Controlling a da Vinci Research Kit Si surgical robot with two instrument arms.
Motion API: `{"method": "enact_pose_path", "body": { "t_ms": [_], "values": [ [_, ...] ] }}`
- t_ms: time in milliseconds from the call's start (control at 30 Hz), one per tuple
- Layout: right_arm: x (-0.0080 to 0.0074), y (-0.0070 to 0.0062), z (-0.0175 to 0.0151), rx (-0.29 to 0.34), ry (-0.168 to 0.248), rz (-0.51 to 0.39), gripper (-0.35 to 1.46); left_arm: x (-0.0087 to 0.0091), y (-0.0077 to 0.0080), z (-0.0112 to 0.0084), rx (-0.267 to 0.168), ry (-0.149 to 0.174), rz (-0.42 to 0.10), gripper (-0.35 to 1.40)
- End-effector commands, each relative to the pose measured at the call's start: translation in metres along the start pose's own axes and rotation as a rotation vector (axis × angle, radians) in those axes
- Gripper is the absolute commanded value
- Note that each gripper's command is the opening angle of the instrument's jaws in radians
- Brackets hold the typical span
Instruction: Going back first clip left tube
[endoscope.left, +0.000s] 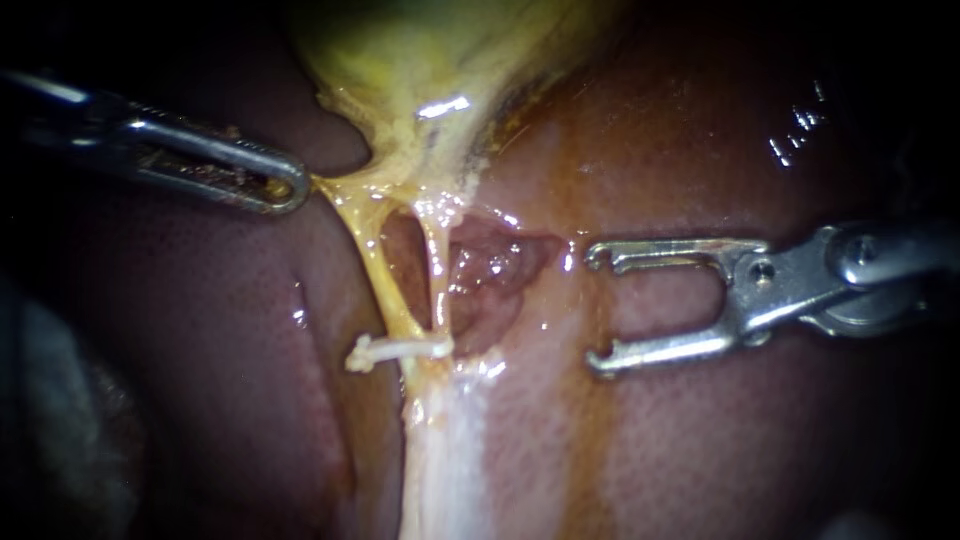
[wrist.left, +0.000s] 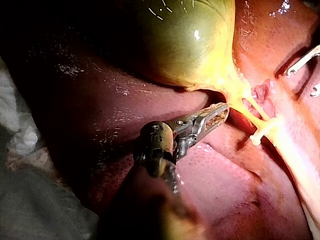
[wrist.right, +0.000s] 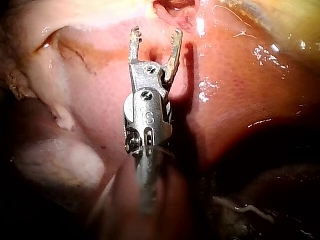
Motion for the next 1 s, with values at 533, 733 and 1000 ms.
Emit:
{"method": "enact_pose_path", "body": {
  "t_ms": [533, 733, 1000],
  "values": [
    [-0.0001, 0.0000, -0.0002, 0.001, -0.004, -0.005, 0.50, -0.0002, -0.0004, 0.0044, -0.003, 0.000, 0.002, -0.35],
    [-0.0002, 0.0000, -0.0003, 0.002, -0.004, -0.005, 0.50, -0.0008, -0.0008, 0.0058, -0.011, -0.006, 0.009, -0.35],
    [-0.0002, 0.0000, -0.0003, 0.002, -0.004, -0.005, 0.50, -0.0009, -0.0009, 0.0064, -0.016, -0.010, 0.013, -0.35]
  ]
}}
